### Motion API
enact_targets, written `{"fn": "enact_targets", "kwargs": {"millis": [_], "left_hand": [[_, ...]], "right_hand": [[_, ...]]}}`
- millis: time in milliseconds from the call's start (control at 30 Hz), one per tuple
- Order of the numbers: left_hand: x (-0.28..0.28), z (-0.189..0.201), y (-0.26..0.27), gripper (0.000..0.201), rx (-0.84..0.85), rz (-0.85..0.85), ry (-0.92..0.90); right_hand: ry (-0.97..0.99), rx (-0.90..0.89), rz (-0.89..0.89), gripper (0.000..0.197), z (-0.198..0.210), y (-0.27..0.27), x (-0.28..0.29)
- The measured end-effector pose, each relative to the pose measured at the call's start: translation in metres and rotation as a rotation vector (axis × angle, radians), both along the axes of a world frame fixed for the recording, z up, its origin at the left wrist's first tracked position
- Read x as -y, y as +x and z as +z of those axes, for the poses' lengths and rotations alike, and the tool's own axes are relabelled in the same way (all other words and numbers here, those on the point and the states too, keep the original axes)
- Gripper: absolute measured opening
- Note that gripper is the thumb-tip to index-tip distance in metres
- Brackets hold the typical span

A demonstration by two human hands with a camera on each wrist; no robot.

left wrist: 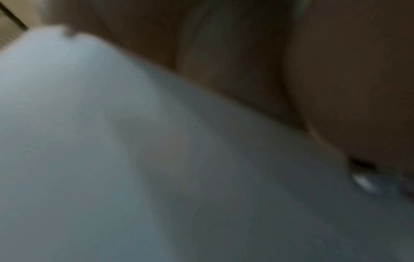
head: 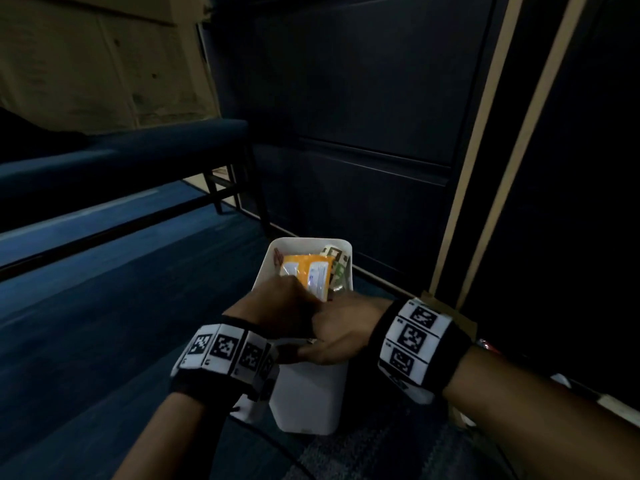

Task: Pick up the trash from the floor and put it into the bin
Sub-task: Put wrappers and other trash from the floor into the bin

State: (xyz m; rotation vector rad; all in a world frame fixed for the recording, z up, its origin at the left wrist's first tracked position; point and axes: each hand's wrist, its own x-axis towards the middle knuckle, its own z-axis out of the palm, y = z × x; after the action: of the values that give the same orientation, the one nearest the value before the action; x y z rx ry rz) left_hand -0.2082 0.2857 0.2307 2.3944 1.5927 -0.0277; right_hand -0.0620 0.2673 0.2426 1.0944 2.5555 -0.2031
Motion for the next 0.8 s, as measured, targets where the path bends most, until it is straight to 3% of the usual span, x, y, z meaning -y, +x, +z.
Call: {"fn": "enact_targets", "kwargs": {"millis": [67, 133, 300, 400, 467, 567, 667, 800], "left_hand": [[0.002, -0.002, 0.004, 0.022, -0.070, 0.000, -0.115], [0.003, 0.002, 0.004, 0.027, -0.092, 0.025, -0.166], [0.015, 0.029, -0.004, 0.033, 0.031, 0.095, -0.054], [0.021, 0.044, -0.009, 0.040, 0.099, 0.111, 0.027], [0.024, 0.054, -0.007, 0.043, 0.114, 0.100, 0.112], [0.031, 0.067, 0.007, 0.033, 0.156, 0.055, 0.318], [0.040, 0.073, 0.038, 0.023, 0.267, -0.053, 0.492], [0.041, 0.057, 0.094, 0.021, 0.369, -0.240, 0.517]], "right_hand": [[-0.041, 0.049, -0.003, 0.070, 0.004, -0.004, -0.002], [-0.061, -0.025, 0.000, 0.059, 0.002, -0.004, -0.004], [0.130, -0.414, 0.079, 0.059, -0.013, 0.015, -0.006], [0.204, -0.639, 0.111, 0.048, -0.008, 0.032, -0.001], [0.222, -0.789, 0.056, 0.041, -0.004, 0.048, 0.000], [0.239, -0.973, -0.116, 0.032, -0.009, 0.082, 0.000], [0.239, -0.994, -0.289, 0.033, -0.022, 0.125, 0.004], [0.202, -0.946, -0.424, 0.041, -0.053, 0.182, 0.018]]}}
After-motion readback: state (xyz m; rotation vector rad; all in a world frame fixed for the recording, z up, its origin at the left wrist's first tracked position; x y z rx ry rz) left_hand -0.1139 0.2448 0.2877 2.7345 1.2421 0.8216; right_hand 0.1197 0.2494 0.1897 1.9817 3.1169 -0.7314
